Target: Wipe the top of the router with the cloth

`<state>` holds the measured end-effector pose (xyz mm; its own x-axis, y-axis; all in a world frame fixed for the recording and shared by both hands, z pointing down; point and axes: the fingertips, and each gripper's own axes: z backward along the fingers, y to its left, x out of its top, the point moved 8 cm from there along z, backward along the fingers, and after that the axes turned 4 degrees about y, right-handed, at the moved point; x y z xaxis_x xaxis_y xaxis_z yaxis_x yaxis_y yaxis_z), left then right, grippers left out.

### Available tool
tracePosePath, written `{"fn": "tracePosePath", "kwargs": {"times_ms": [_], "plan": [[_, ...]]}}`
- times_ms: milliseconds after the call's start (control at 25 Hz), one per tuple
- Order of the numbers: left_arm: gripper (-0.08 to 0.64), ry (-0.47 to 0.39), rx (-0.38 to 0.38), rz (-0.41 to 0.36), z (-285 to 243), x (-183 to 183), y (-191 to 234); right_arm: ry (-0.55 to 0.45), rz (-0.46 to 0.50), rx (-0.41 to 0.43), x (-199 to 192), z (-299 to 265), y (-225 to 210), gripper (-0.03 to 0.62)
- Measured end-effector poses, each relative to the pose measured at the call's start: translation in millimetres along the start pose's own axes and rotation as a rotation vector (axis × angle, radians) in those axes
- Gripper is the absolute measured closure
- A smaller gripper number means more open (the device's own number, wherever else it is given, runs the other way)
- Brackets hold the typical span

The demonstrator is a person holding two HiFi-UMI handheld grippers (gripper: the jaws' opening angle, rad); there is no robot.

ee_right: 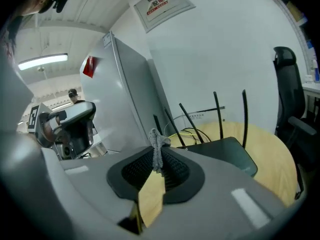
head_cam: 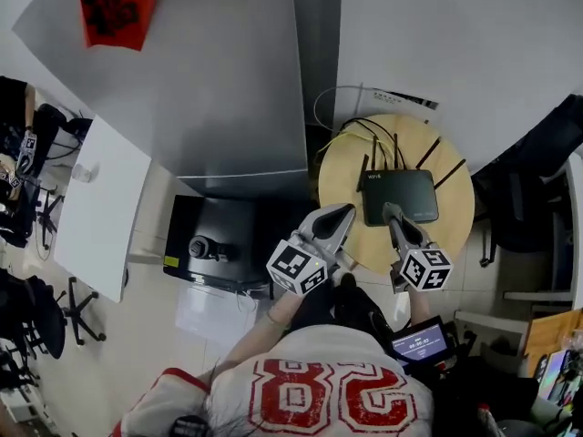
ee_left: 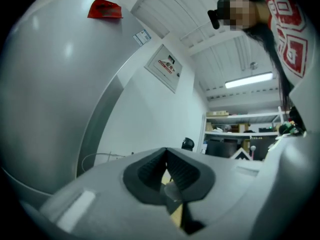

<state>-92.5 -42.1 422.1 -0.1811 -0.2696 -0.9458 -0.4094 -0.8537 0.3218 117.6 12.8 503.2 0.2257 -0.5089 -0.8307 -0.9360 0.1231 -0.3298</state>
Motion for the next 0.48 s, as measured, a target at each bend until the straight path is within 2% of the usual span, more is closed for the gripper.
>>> {"fn": "tracePosePath", "kwargs": {"times_ms": [280, 480], "plan": [[0.561, -0.070, 0.128, 0.016, -5, 7, 14, 0.172, 0.168, 0.095, 9, -63, -33, 0.551], [0.562, -0.029, 0.169, -0.014, -10, -7, 18, 0.275, 0.250, 0.152, 9, -103, -51, 0.551]]}}
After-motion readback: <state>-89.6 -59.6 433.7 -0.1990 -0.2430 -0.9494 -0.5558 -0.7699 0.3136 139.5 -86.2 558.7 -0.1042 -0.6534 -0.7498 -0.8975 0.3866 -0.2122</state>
